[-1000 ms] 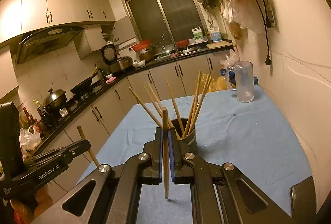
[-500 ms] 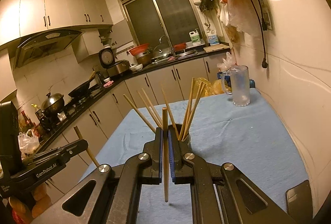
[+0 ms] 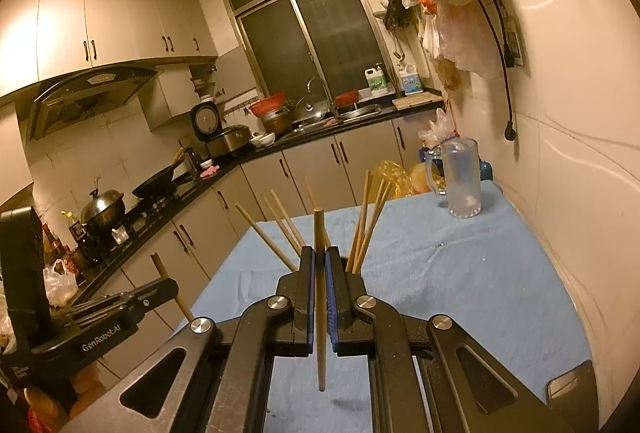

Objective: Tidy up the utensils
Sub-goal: 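Carry the upright chopstick over the black holder with the right gripper, then lower the chopstick down into the black holder with the right gripper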

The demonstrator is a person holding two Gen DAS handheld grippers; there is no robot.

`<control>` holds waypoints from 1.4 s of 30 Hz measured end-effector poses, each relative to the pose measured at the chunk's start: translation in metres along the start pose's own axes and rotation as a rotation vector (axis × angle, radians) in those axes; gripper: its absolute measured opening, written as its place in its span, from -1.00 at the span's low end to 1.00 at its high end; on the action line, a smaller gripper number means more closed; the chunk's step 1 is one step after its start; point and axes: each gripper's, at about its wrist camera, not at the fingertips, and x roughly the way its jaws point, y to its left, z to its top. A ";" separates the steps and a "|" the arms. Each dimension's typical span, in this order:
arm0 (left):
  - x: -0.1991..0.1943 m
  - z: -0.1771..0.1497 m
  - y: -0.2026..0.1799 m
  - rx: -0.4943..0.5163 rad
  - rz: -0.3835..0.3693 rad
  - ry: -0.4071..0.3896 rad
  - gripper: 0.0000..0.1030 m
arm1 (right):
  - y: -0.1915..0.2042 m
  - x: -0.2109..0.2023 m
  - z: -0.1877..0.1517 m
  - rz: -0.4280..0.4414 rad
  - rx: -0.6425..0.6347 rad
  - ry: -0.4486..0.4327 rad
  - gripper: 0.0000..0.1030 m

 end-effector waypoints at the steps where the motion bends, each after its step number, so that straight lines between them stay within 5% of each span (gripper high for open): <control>1: 0.001 0.002 0.000 0.002 0.001 0.000 -0.87 | 0.000 0.000 0.002 0.003 0.001 -0.002 -0.89; 22: 0.003 0.045 -0.007 0.017 -0.011 -0.028 -0.87 | -0.003 -0.004 0.045 -0.004 -0.005 -0.061 -0.89; 42: 0.025 0.138 -0.033 -0.001 -0.058 -0.136 -0.87 | -0.010 0.026 0.104 -0.022 0.023 -0.133 -0.89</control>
